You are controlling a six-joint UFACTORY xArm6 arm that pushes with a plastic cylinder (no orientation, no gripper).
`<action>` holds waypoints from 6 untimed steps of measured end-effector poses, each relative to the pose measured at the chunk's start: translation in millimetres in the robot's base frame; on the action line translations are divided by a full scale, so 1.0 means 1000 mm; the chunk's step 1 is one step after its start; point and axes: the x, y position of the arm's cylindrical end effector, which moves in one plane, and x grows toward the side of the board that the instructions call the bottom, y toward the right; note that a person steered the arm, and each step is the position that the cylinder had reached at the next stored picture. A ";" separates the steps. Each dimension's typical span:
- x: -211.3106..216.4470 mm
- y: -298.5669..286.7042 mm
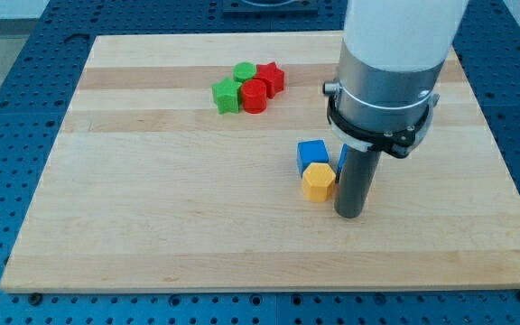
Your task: Push the blue triangle into the blue cube
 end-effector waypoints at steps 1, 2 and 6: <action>0.000 0.000; 0.000 0.023; -0.058 0.051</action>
